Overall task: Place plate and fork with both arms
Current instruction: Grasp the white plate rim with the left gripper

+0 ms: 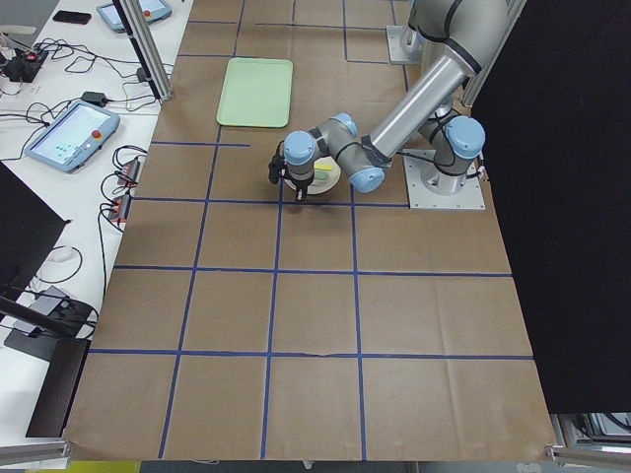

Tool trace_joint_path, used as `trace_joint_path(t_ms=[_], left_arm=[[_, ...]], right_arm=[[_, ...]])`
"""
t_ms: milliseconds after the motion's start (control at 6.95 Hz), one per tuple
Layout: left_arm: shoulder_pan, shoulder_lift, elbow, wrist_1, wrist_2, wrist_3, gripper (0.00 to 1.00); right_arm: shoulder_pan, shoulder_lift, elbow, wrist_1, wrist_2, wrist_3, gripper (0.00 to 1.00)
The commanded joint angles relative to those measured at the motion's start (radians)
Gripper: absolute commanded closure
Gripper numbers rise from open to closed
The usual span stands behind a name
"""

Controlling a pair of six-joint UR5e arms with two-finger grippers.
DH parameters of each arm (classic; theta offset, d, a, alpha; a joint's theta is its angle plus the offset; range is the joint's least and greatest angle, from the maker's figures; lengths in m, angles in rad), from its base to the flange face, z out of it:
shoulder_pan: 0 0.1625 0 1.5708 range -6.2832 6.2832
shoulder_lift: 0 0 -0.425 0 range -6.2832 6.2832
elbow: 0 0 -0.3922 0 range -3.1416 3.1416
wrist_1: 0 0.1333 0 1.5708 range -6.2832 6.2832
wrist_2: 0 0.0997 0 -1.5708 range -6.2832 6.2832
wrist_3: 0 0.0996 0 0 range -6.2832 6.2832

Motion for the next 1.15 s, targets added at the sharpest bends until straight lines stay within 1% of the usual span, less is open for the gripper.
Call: trace_joint_path(t_ms=[0,144,575,719,1007], left_arm=[[0.000,0.004,0.000,-0.010,0.001,0.000,0.71],[0.000,0.004,0.000,-0.010,0.005,0.000,0.79],[0.000,0.006,0.001,-0.009,0.007,0.000,0.88],[0.000,0.009,0.005,-0.009,0.007,0.000,0.93],[-0.015,0.059,0.009,-0.013,0.004,-0.038,0.99]], right_arm=[[-0.001,-0.002,0.000,0.000,-0.001,0.000,0.00],[-0.001,-0.007,0.000,0.003,-0.005,0.000,0.00],[-0.002,-0.019,0.000,0.017,-0.010,0.001,0.00],[-0.005,-0.030,0.000,0.019,-0.011,0.001,0.00],[-0.005,-0.031,0.000,0.019,-0.011,0.000,0.00]])
